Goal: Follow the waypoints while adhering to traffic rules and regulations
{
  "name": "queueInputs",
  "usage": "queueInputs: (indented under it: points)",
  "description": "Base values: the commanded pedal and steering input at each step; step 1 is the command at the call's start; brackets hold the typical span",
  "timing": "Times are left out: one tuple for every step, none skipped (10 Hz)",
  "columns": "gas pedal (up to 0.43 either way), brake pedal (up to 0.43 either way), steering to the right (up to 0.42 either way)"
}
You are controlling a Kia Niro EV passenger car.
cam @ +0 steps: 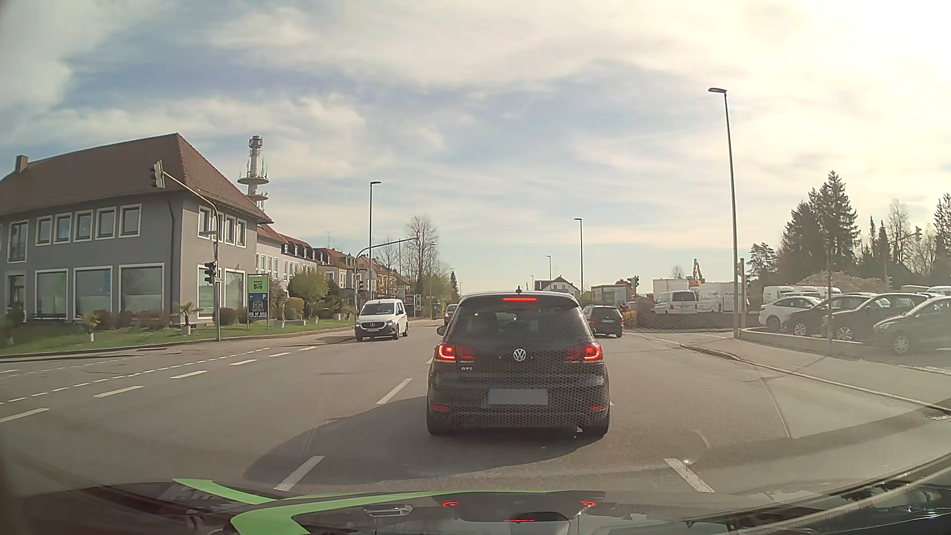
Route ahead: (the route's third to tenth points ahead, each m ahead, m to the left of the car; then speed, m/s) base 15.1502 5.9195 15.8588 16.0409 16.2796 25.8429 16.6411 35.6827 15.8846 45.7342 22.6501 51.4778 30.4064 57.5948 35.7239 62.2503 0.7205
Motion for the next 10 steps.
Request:
queueInputs:
  points:
    - [0.000, 0.000, 0.002]
    - [0.000, 0.000, 0.002]
    - [0.000, 0.000, 0.002]
    - [0.000, 0.000, 0.002]
    - [0.000, 0.012, 0.002]
    - [0.000, 0.098, 0.002]
    - [0.000, 0.134, 0.002]
    - [0.000, 0.165, 0.002]
    - [0.000, 0.171, 0.001]
    - [0.000, 0.165, 0.002]
